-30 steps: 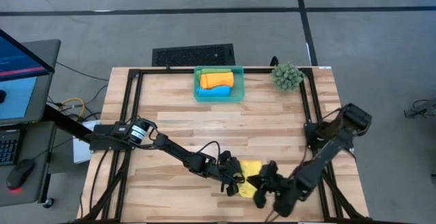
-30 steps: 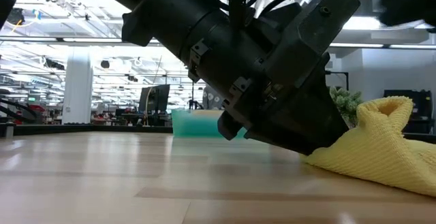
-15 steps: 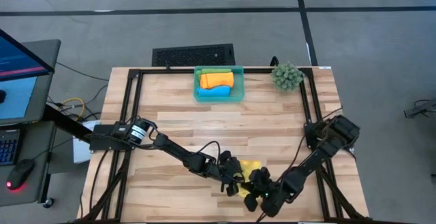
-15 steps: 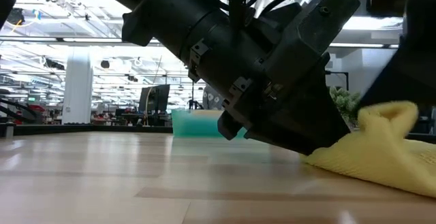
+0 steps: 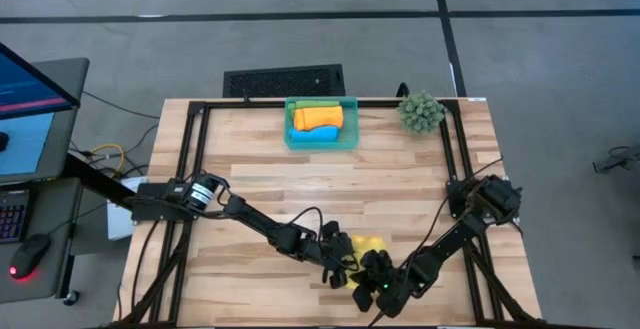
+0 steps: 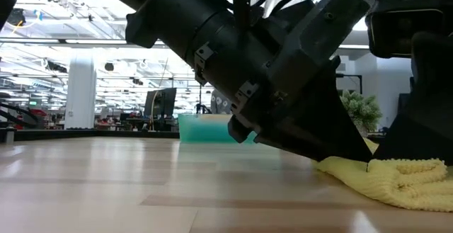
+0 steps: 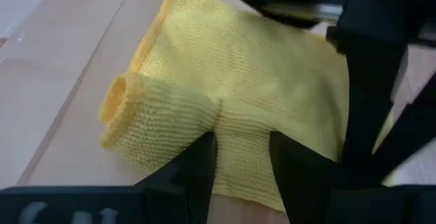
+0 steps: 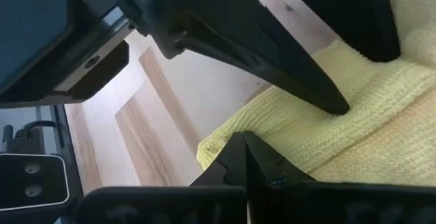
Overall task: Roll microfiber towels into tight, uniform cylinder then place into a basket
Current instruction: Roll the yellow towel
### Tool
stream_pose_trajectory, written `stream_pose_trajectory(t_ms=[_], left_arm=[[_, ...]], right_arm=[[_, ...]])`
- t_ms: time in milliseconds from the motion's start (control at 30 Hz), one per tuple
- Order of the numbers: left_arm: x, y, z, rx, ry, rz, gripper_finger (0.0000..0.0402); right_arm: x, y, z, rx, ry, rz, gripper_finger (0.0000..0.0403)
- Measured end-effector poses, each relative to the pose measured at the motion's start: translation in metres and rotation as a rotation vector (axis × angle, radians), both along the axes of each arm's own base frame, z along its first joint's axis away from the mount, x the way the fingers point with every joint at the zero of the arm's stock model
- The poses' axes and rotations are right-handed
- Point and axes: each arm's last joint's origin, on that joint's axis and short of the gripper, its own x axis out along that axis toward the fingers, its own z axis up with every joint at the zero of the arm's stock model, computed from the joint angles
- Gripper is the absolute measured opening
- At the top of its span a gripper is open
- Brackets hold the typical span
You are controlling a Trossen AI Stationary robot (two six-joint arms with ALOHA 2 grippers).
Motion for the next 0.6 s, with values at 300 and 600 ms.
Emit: stream_pose_trajectory(t_ms=[300,600], left_arm=[[-0.007,0.003,0.017,0.126,0.034,-0.048,0.0137],[-0.012,-0.006,0.018,0.327,0.02,-0.116,0.0137]], right_arm=[[-0.001,0.001,-0.001,0.002,0.011,0.015,0.0006],[0.0,0.0,-0.002,0.018,0.036,0.035,0.0004]])
